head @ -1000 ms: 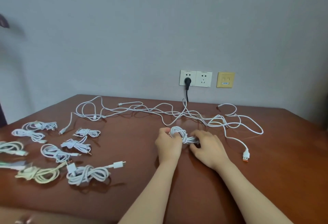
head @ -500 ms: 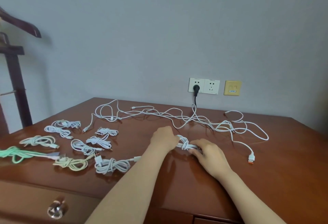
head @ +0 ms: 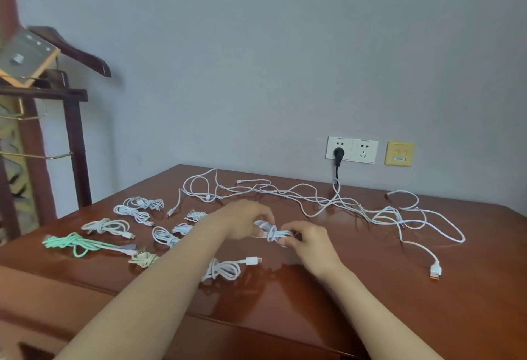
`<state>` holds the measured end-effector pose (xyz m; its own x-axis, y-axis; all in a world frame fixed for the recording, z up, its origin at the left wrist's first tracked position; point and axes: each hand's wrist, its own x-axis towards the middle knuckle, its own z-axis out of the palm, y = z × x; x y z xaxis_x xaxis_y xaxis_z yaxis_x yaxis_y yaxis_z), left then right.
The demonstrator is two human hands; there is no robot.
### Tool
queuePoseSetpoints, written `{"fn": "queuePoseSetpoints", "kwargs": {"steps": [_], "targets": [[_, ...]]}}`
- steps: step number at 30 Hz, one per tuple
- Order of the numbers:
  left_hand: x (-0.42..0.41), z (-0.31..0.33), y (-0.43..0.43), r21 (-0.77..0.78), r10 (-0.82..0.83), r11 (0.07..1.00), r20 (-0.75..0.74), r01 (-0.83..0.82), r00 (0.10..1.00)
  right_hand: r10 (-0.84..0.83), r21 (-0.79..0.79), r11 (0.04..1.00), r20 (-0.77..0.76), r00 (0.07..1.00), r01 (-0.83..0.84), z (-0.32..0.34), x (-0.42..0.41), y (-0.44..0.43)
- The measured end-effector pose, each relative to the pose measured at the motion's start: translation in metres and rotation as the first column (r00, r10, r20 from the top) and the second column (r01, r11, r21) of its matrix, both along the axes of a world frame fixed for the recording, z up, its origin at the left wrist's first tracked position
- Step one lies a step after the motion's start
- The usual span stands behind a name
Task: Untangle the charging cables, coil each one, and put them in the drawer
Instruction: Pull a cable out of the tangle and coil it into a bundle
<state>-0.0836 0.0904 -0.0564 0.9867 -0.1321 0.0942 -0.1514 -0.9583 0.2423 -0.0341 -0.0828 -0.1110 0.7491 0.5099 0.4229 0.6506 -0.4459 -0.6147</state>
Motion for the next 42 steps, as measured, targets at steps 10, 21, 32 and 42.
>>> {"fn": "queuePoseSetpoints", "kwargs": {"steps": [10, 21, 32, 42], "targets": [[-0.017, -0.004, 0.030, -0.018, 0.047, 0.999, -0.106, -0.049, 0.993, 0.074, 0.020, 0.997, -0.095, 0.993, -0.072, -0.005, -0.012, 0.034], [-0.012, 0.009, 0.017, 0.198, 0.147, 0.976, -0.270, -0.095, 0.951, 0.050, -0.037, 0.998, -0.180, 0.982, -0.057, -0.010, -0.007, 0.028], [0.025, 0.019, -0.069, 0.205, 0.165, 0.971, -0.210, -0.122, 0.964, -0.258, -0.341, 0.886, 0.195, 0.946, 0.313, -0.020, 0.032, -0.043], [0.070, -0.071, -0.123, 0.036, 0.144, 0.989, -0.081, -0.141, 0.986, -0.339, -0.278, 0.886, 0.158, 0.927, 0.372, -0.019, 0.055, -0.062]]}}
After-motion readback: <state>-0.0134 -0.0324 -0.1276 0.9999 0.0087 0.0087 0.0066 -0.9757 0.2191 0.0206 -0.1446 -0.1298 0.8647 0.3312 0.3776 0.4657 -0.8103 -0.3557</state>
